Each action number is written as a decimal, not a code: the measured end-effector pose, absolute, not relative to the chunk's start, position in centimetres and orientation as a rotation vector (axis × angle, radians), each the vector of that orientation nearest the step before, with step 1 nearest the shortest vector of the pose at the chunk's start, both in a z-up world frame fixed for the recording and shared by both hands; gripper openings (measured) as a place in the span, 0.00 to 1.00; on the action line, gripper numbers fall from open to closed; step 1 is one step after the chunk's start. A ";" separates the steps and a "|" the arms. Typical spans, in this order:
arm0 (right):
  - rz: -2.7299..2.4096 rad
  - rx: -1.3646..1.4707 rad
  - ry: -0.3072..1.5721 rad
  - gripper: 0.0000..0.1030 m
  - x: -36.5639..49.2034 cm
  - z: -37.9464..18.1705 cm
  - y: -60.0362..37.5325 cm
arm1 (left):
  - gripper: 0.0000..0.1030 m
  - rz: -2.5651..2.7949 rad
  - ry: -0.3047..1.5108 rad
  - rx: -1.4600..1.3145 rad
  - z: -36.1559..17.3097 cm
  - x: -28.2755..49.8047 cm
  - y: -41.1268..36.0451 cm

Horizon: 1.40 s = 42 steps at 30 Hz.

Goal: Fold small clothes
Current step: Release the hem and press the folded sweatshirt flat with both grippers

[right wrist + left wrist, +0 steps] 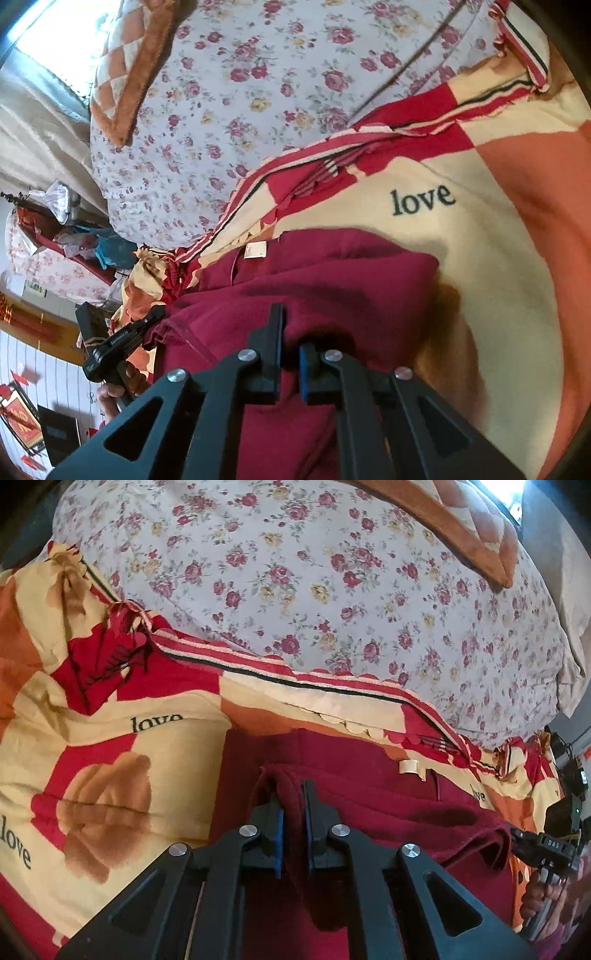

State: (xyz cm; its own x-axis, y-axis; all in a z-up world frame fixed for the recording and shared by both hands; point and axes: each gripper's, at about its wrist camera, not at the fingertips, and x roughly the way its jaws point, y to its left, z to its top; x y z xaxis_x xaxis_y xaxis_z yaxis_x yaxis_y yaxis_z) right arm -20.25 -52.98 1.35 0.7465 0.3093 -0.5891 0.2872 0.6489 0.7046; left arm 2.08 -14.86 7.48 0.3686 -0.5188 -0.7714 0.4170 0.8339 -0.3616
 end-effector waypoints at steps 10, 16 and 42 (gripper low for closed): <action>-0.044 0.677 0.667 0.52 -24.1 7.0 -49.7 | 0.31 -0.616 0.879 -0.183 12.5 0.0 -12.0; 0.012 0.507 0.712 0.52 -24.3 7.5 -45.9 | 0.31 -0.604 0.874 -0.177 12.2 -0.6 -12.1; -0.219 0.415 0.868 0.63 -22.5 5.4 -46.3 | 0.31 -0.484 0.927 0.035 7.4 -3.1 -14.2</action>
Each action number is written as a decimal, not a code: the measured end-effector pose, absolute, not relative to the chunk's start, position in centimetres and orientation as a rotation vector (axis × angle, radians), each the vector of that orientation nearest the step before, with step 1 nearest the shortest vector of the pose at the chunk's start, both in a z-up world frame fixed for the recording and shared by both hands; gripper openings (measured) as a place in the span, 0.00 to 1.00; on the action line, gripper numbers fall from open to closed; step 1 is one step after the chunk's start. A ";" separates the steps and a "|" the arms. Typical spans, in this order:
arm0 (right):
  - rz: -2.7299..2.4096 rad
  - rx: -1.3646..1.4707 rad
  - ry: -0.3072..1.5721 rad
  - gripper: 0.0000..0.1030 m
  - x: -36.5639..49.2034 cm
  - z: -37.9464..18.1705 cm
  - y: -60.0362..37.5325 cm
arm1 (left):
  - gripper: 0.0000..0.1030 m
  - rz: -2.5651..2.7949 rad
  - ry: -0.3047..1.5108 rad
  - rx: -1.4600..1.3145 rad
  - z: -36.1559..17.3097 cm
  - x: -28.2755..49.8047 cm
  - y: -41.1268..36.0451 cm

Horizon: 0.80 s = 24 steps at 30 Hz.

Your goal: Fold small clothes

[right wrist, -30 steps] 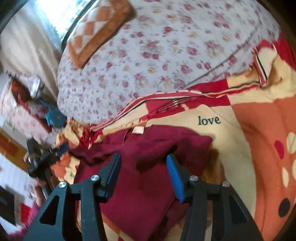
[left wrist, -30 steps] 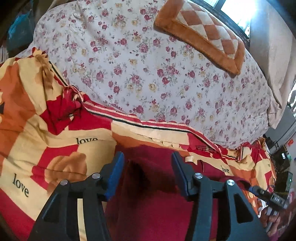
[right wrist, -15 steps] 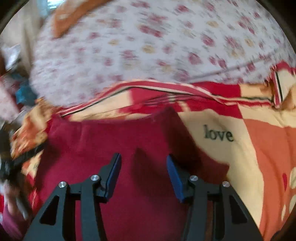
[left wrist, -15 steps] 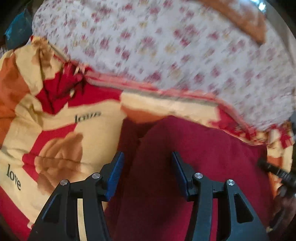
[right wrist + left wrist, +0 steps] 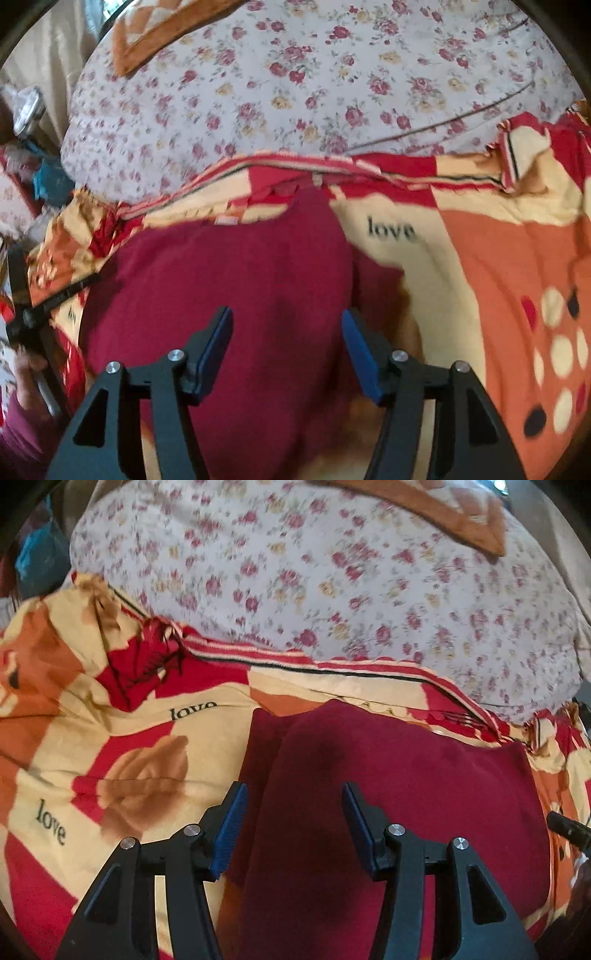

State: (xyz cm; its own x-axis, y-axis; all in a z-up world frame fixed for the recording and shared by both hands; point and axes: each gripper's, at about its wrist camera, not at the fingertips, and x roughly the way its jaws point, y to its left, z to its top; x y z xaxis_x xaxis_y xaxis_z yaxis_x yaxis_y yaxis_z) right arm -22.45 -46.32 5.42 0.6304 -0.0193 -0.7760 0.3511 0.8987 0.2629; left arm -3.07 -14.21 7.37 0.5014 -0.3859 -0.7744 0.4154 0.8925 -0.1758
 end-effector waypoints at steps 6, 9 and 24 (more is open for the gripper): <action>-0.246 0.278 0.981 0.35 -24.0 2.7 -44.1 | 0.31 -0.466 0.904 0.098 7.2 -6.1 -13.9; -0.241 0.256 0.969 0.15 -24.7 2.7 -43.7 | 0.31 -0.459 0.904 0.112 6.9 -7.2 -13.6; -0.305 0.318 0.923 0.39 -27.4 5.2 -43.6 | 0.31 -0.450 0.896 0.098 6.7 -8.3 -12.3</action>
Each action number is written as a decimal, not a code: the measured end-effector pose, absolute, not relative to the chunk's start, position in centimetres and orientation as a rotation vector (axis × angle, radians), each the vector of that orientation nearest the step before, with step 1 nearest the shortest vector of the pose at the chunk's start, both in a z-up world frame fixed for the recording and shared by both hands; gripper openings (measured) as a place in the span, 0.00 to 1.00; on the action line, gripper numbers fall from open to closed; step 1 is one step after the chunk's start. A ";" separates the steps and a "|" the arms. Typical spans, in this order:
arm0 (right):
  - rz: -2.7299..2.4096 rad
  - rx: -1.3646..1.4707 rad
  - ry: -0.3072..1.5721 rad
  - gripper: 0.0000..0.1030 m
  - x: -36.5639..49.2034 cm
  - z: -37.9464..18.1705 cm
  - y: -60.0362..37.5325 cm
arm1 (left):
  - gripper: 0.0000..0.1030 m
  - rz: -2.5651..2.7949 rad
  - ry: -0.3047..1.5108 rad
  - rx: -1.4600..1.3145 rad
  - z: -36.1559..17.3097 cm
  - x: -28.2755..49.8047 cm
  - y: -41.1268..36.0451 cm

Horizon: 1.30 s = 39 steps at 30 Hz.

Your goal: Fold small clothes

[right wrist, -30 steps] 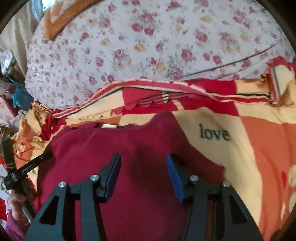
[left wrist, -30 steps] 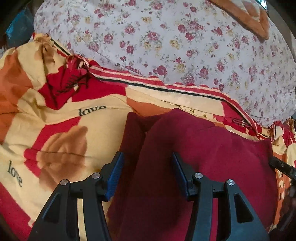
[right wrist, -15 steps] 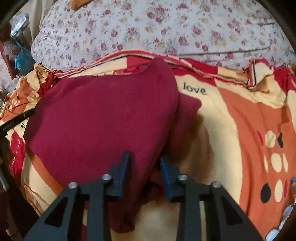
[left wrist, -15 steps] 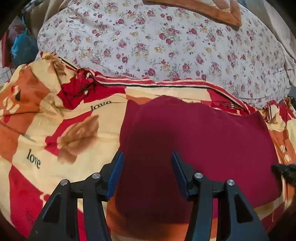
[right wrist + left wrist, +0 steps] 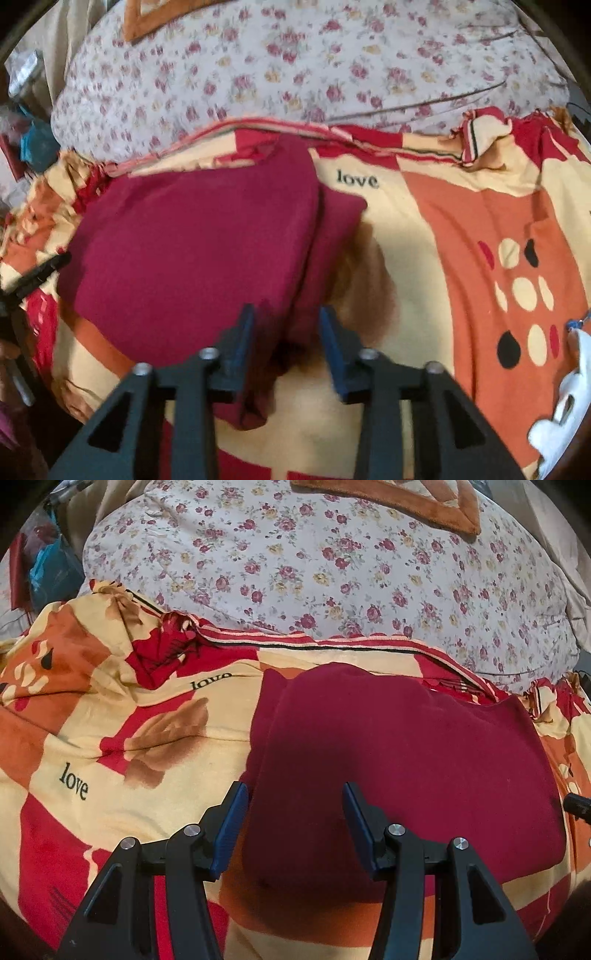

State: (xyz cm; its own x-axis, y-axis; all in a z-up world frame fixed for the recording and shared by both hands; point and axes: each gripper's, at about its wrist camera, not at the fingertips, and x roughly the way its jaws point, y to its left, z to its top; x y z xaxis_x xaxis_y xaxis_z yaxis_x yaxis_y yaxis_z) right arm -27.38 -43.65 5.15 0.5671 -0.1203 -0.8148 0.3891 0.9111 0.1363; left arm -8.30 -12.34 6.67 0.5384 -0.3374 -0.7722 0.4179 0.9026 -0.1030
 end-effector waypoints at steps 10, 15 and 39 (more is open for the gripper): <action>-0.247 0.234 0.954 0.39 -25.5 4.6 -41.1 | 0.31 -0.457 0.935 0.057 6.0 -8.2 -11.7; -0.270 0.223 0.991 0.39 -25.6 3.4 -41.3 | 0.31 -0.443 0.964 -0.067 5.7 -7.5 -9.4; 0.170 0.258 0.956 0.51 -5.1 5.0 -25.7 | 0.18 -0.619 0.914 -0.270 4.3 -6.1 -7.5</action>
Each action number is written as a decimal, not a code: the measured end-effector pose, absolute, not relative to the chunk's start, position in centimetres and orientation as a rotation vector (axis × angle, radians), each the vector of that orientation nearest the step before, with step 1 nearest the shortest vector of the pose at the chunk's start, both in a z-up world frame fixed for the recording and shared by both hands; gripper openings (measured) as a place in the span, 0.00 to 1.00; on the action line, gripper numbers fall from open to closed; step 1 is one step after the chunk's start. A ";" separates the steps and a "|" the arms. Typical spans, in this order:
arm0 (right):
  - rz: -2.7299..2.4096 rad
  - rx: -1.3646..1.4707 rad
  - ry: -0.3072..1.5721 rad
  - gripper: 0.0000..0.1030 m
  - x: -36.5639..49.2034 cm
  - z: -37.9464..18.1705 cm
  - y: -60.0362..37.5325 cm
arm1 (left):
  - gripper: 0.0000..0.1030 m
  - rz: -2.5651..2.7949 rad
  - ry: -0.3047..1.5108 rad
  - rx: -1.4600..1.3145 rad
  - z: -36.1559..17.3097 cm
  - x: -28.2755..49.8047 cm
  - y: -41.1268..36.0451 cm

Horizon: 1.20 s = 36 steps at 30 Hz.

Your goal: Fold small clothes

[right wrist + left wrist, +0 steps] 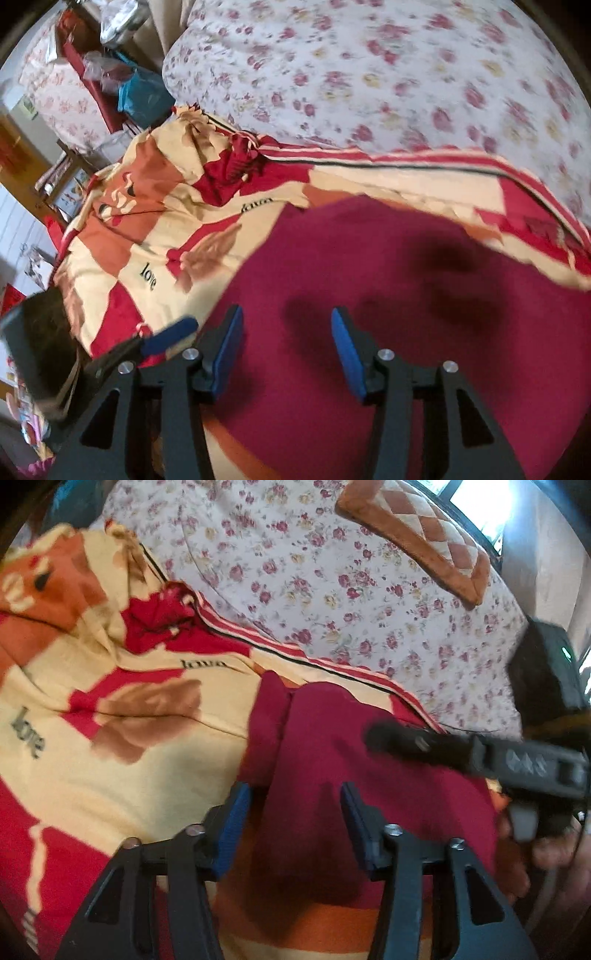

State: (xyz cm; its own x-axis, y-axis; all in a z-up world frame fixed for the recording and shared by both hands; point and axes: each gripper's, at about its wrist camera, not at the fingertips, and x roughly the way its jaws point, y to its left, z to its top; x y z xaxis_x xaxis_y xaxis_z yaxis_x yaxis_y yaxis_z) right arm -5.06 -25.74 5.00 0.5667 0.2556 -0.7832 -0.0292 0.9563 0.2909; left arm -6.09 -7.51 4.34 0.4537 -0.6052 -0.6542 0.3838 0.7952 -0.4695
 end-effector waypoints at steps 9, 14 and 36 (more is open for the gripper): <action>0.082 0.322 1.018 0.62 2.9 4.7 -26.8 | 0.00 -0.703 0.947 -0.276 3.9 -5.9 -7.7; 0.044 0.322 1.087 0.62 5.6 2.5 -26.8 | 0.00 -0.737 0.947 -0.277 4.1 -6.4 -7.2; -0.019 -0.074 0.999 0.11 5.2 1.7 -21.4 | 0.00 -0.707 1.040 -0.333 2.4 -5.4 -6.1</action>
State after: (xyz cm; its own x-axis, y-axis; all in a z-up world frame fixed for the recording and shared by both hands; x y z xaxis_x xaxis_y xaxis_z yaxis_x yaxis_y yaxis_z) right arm 5.17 -21.38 1.73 0.5412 -0.0500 -0.8394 -0.0182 0.9973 -0.0711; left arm -5.37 -6.11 2.39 0.3150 -0.6738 -0.6684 0.3734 0.7354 -0.5654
